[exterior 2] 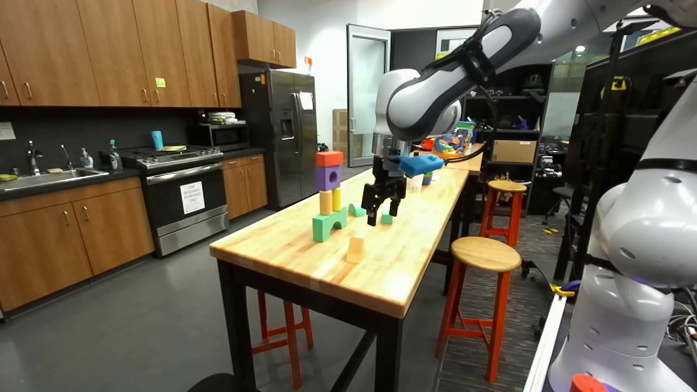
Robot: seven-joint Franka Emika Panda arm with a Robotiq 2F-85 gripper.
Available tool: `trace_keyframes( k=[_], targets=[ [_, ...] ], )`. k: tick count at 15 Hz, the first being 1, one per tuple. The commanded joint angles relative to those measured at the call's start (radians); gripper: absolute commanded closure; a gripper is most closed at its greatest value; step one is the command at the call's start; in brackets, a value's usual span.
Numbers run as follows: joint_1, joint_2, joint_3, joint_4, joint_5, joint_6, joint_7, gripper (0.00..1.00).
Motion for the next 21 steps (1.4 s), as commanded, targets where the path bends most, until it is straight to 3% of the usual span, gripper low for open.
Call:
trace_keyframes(
  k=[1,9,21],
  targets=[
    [-0.041,0.064,0.018,0.061,-0.039,0.016,0.135,0.0],
    [-0.14,0.101,0.002,0.142,-0.204,0.025,0.366,0.0],
    [-0.149,0.122,-0.011,0.161,-0.217,0.031,0.371,0.0]
  ],
)
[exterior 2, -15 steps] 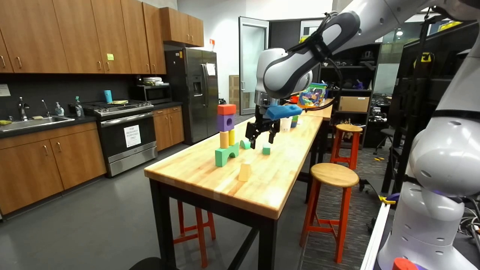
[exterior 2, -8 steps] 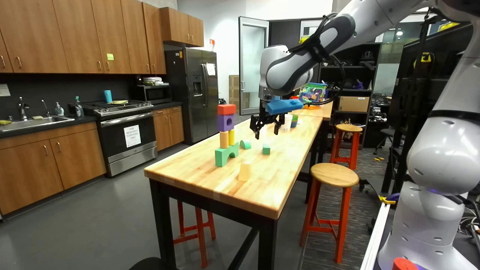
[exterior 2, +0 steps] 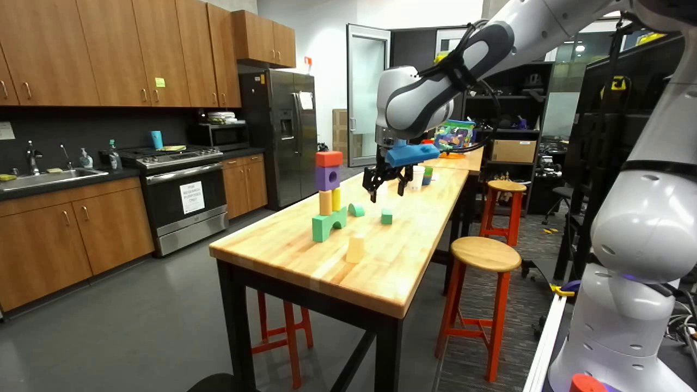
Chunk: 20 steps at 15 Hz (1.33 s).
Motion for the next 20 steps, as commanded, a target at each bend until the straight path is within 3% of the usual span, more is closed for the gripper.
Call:
trace_keyframes(
  k=[1,7,12,17,20],
  targets=[
    [-0.005,0.034,-0.008,0.042,-0.014,0.003,0.029,0.0],
    [-0.047,0.162,-0.052,0.211,-0.11,-0.005,0.153,0.0],
    [-0.035,0.274,-0.114,0.311,-0.095,-0.023,0.211,0.0],
    [-0.014,0.344,-0.145,0.325,-0.044,-0.004,0.344,0.0],
    [-0.005,0.34,-0.154,0.305,-0.054,0.002,0.33,0.0]
  ],
)
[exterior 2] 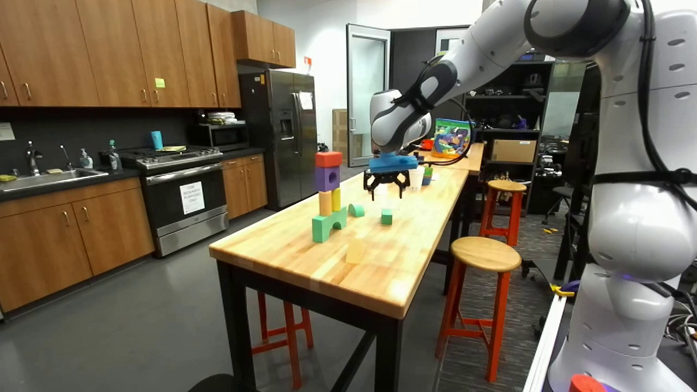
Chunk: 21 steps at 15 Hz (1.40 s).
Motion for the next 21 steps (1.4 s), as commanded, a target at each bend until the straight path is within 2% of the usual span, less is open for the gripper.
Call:
trace_keyframes(
  k=[1,7,20,21],
  targets=[
    [0.024,0.006,-0.023,0.003,0.006,-0.001,0.005,0.0],
    [0.027,0.047,-0.03,0.034,0.012,-0.011,0.018,0.0],
    [0.034,0.259,-0.102,0.261,0.024,0.002,0.044,0.0],
    [0.036,0.232,-0.104,0.215,0.019,0.003,0.035,0.0]
  ],
)
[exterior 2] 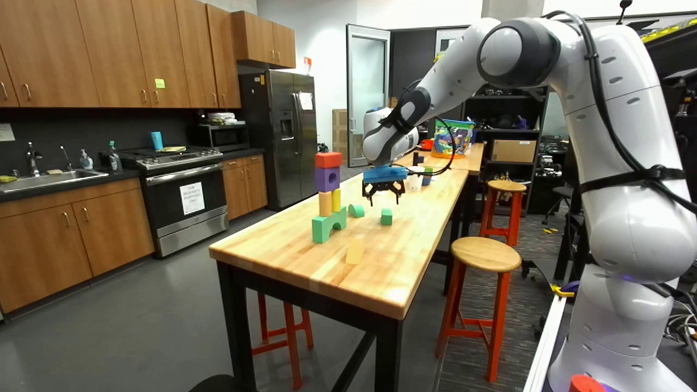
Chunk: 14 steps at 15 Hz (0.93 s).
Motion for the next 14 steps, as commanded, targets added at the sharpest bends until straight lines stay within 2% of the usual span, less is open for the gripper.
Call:
trace_keyframes(
  k=[1,7,14],
  targets=[
    [0.02,0.008,-0.023,0.011,0.012,-0.001,-0.01,0.0],
    [0.019,0.009,-0.024,0.003,0.021,0.002,-0.012,0.0],
    [0.018,0.007,-0.025,-0.022,0.081,0.031,0.008,0.0]
  ],
)
